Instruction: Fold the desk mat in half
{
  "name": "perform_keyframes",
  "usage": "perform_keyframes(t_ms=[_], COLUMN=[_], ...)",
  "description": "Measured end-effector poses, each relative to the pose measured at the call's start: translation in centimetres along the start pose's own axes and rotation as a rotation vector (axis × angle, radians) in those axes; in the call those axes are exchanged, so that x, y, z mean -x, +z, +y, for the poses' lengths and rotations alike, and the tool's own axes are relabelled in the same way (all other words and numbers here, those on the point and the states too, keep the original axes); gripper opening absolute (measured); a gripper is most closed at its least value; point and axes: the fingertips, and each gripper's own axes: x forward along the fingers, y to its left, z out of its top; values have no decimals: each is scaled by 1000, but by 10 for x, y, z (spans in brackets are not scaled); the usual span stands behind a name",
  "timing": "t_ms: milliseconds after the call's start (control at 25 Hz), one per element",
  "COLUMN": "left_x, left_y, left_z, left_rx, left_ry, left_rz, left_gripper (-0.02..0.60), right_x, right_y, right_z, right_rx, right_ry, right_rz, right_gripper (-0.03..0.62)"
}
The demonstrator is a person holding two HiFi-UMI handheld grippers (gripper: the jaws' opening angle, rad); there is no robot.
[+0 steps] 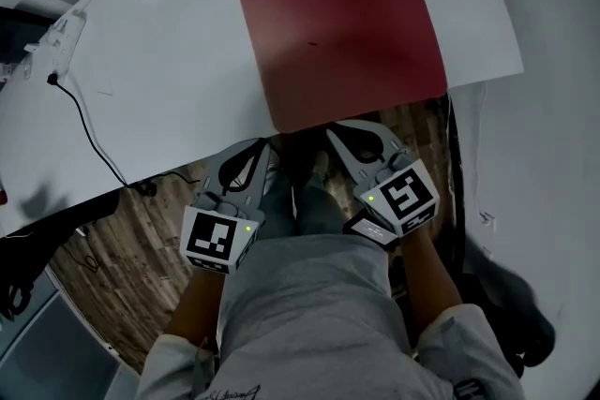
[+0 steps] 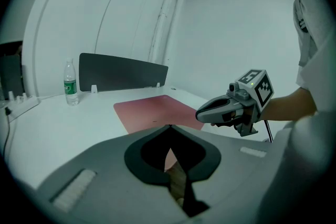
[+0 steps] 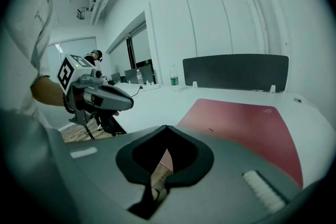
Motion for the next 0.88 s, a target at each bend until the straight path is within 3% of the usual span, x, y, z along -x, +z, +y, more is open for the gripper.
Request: perform_keyframes(t_ms=[880], left_x=[-16], left_y=[-49], left_z=[17], left_rx=[101], left_ry=[28], left_rz=[55], left_gripper=[20], right_x=[-43], right_y=[-47], right_z=[6], right_rx=[19], right_ry=[42], right_rz=[91], right_gripper=[8])
